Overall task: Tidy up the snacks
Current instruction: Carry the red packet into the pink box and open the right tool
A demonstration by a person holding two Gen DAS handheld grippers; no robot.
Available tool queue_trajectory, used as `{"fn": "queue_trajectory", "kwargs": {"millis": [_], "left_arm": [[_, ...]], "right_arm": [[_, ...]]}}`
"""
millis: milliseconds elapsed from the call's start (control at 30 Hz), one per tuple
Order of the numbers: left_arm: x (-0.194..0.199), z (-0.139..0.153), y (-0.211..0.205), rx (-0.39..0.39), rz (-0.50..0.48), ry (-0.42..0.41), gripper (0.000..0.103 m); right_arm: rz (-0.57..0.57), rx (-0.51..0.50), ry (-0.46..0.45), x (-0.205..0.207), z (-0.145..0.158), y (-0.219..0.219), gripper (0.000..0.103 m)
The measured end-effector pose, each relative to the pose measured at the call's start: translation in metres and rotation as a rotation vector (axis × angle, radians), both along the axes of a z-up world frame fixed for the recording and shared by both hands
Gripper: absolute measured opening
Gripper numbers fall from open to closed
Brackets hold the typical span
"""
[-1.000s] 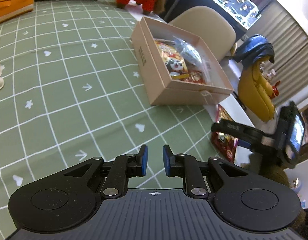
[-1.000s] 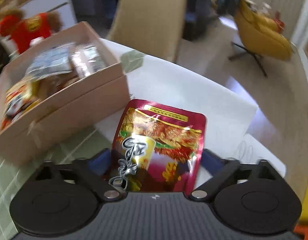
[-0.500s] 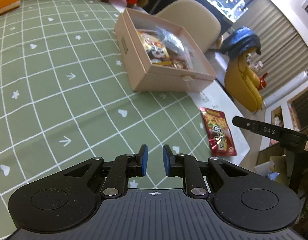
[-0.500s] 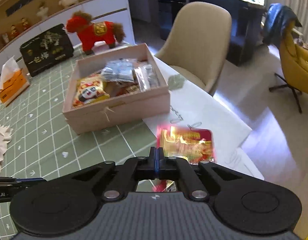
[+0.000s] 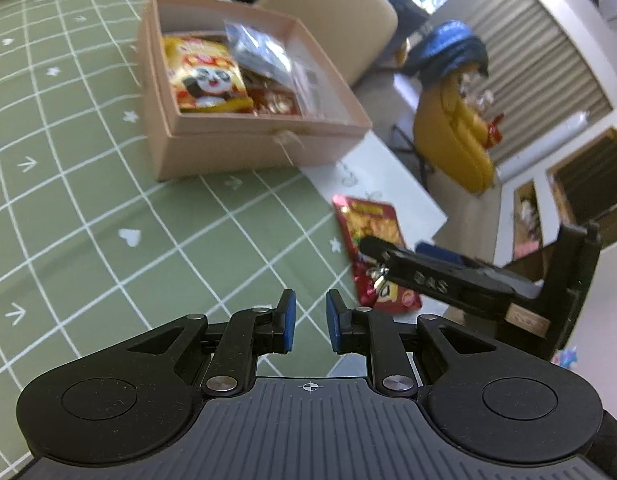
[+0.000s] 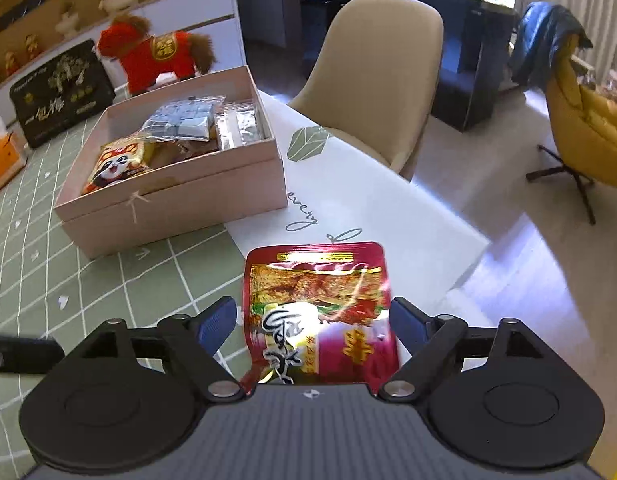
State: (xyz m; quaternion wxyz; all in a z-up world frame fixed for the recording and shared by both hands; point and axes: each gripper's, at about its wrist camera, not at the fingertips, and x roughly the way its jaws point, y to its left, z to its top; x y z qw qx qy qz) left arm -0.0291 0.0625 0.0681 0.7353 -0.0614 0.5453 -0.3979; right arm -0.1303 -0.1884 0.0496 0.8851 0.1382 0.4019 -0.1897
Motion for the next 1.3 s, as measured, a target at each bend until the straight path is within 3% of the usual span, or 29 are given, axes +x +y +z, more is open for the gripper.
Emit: {"fn": "queue_trajectory", "kwargs": {"millis": [100,233,333,467,733,1033,1167,1300], "left_arm": [[-0.002,-0.007,-0.007,0.045,-0.012,0.009,0.020],[-0.003,-0.014,-0.002,0.085,0.003,0.022,0.020],[-0.003,-0.018,0.002,0.107,0.008,0.032,0.020],[-0.005,-0.024,0.002,0.128,0.003,0.042,0.020],[-0.015,-0.029,-0.009,0.123,-0.053,0.057,0.020],[-0.011,-0.022,-0.004,0.092,-0.023,0.068,0.020],[-0.001,-0.017,0.003,0.063,0.060,0.069,0.020],[0.008,-0.015,0.004,0.056,0.181,0.048,0.020]], "right_arm": [[-0.015,0.027,-0.016,0.004,-0.014,-0.004,0.086],[-0.002,-0.019,-0.039,-0.002,-0.025,-0.005,0.102],[0.078,-0.094,-0.053,-0.013,-0.033,0.003,0.103],[0.106,-0.100,-0.058,-0.018,-0.032,0.002,0.101],[0.096,-0.063,-0.059,-0.035,-0.011,-0.005,0.058],[0.128,-0.098,-0.035,-0.038,0.010,0.009,0.039],[0.147,-0.111,-0.046,-0.031,0.033,0.011,0.032],[0.239,-0.139,-0.149,-0.018,0.069,0.013,0.029]]}}
